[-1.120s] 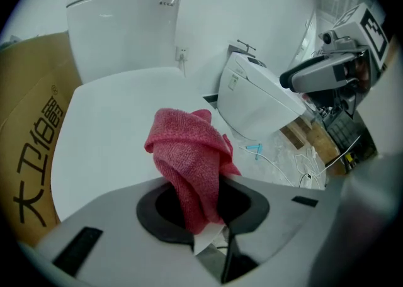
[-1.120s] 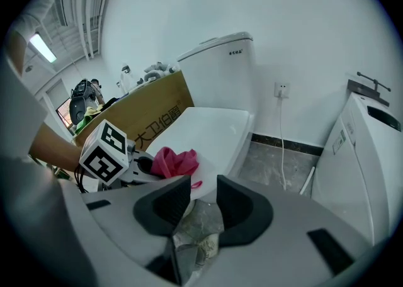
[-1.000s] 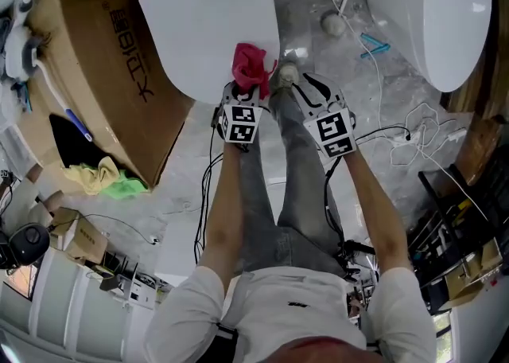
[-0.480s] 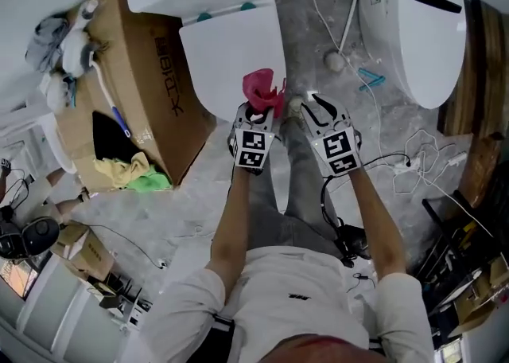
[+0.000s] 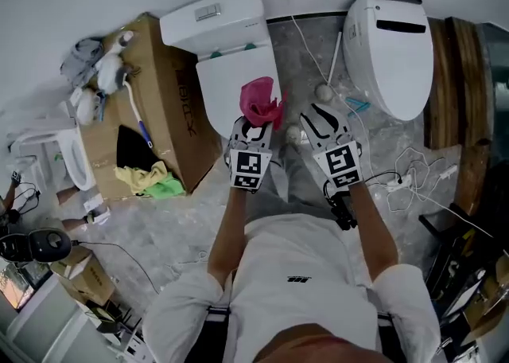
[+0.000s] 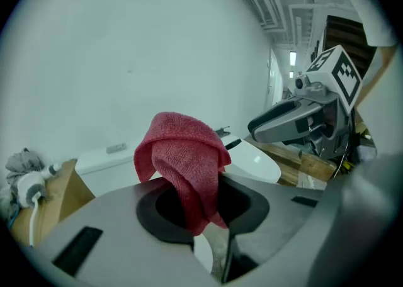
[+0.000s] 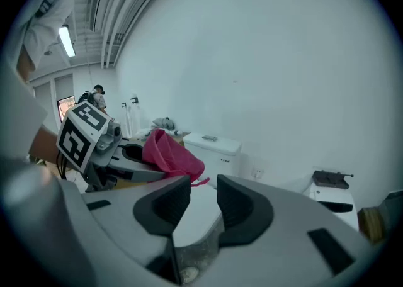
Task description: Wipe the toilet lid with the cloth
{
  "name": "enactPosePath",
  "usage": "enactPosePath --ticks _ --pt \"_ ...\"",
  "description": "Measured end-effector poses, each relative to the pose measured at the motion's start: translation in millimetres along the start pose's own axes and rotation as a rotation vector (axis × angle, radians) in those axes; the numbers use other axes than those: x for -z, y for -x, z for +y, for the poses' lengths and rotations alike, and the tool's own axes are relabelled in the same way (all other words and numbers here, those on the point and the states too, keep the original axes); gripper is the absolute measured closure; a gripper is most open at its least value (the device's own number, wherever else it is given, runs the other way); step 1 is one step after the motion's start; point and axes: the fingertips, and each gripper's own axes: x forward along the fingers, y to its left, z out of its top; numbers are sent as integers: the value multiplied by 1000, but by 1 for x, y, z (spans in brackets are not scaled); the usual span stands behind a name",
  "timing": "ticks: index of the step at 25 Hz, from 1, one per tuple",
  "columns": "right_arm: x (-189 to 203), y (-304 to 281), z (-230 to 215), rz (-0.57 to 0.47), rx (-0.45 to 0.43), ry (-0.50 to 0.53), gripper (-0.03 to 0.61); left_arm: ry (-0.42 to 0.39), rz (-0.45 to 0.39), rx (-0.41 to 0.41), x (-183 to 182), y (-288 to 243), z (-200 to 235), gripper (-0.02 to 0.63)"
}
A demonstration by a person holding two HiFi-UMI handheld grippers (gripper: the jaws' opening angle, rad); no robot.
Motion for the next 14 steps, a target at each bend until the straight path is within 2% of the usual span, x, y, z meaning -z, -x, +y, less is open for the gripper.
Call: enactPosePath --ticks 5,9,14 --pt "-49 45 -1 -116 24 -20 437 -19 -93 -48 -55 39 -9 511" --pt "-78 70 7 -196 9 -5 437 -53 -159 -95 -90 69 -7 511" --pt "-104 88 22 -257 -25 -4 437 -21 -243 -137 -124 105 -7 511"
